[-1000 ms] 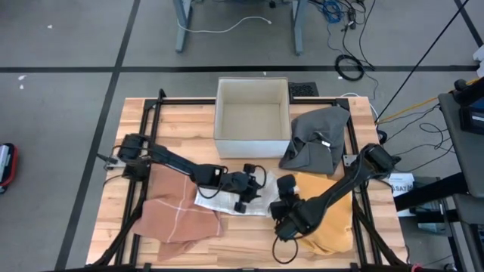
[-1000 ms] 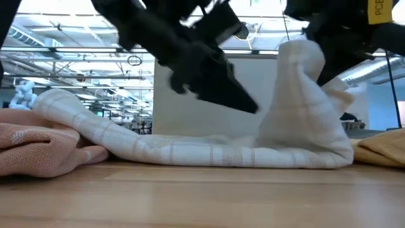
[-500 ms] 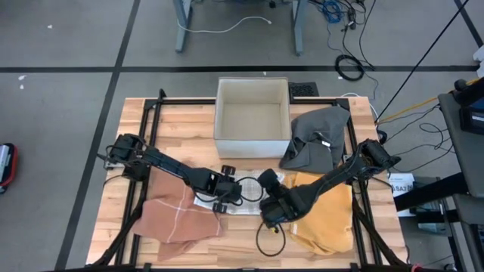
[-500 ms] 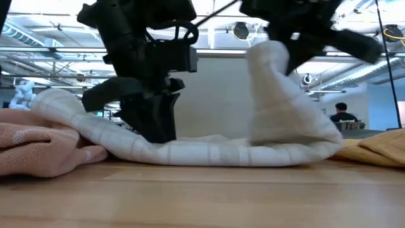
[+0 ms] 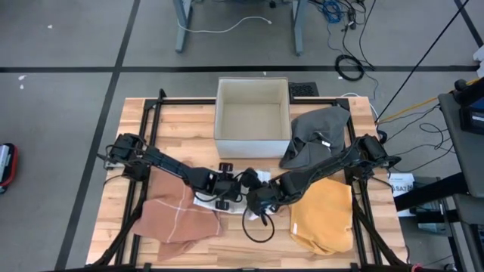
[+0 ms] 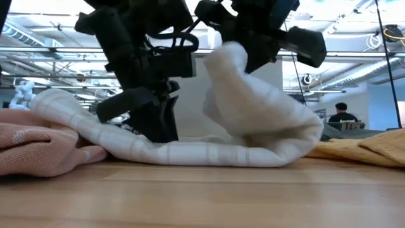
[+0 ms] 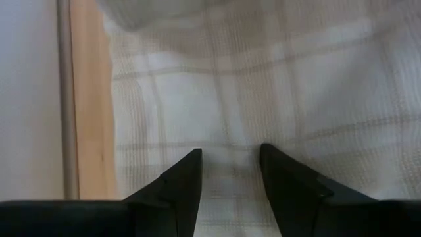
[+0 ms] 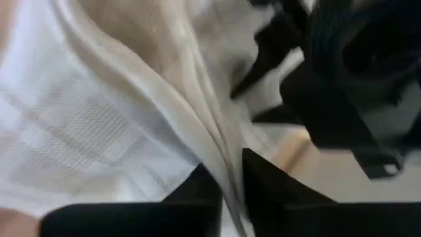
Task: Fold towel
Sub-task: Fold the white patterned towel
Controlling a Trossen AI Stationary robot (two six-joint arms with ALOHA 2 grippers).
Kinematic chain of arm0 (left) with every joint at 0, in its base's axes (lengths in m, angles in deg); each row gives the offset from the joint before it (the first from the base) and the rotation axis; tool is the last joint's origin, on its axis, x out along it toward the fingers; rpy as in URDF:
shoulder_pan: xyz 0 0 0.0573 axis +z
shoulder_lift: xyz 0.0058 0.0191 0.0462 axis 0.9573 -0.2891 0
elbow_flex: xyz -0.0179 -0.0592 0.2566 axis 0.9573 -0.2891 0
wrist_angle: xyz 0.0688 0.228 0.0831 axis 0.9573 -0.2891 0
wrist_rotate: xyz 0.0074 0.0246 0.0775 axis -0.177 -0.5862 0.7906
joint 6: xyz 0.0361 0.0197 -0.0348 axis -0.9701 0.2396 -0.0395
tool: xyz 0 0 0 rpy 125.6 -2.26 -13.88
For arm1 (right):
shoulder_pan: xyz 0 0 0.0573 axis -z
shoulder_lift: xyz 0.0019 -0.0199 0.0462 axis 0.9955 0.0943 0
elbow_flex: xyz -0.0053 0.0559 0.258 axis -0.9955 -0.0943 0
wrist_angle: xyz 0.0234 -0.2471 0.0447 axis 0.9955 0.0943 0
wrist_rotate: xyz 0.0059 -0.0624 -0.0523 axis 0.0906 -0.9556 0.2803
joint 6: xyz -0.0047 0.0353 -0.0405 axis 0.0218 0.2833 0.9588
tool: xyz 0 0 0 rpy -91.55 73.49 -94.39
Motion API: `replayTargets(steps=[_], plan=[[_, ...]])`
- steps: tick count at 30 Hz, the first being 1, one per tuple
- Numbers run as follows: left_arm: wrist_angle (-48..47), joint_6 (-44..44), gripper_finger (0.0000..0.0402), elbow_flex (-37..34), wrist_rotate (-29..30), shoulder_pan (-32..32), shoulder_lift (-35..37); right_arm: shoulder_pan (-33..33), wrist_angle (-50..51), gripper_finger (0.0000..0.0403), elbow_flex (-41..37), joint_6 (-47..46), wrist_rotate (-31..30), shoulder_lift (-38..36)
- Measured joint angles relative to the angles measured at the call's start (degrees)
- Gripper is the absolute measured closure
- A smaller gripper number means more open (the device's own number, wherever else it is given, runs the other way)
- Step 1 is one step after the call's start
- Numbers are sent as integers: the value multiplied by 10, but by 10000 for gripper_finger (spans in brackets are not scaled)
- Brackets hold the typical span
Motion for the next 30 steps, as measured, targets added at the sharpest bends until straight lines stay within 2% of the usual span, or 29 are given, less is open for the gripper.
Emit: replayTargets(steps=[3, 7, 10, 15, 19, 20, 22, 26, 30], plan=[[4, 9, 239, -3, 1, 0, 2, 1, -35, 321, -12, 1, -3, 0], [5, 15, 239, -4, 11, -2, 14, -3, -73, 268, -13, 2, -68, 1], [1, 15, 239, -5, 23, -2, 27, -5, -92, 244, -13, 5, -83, -1], [-15, 16, 239, -5, 43, -2, 60, -13, -102, 232, -13, 0, -89, -3], [-41, 19, 239, -5, 67, -2, 81, -28, -65, 236, -12, -54, -176, -6], [-44, 18, 239, -5, 69, -1, 83, -32, -41, 238, -13, -80, -181, -9], [-44, 15, 239, -5, 69, 2, 83, -38, -13, 241, -13, -144, -137, -18], [-51, 6, 239, -5, 69, 9, 83, -40, -7, 246, -13, -268, 6, -26], [-54, 2, 239, -5, 69, 20, 83, -42, -70, 247, -13, -307, 92, -10]])
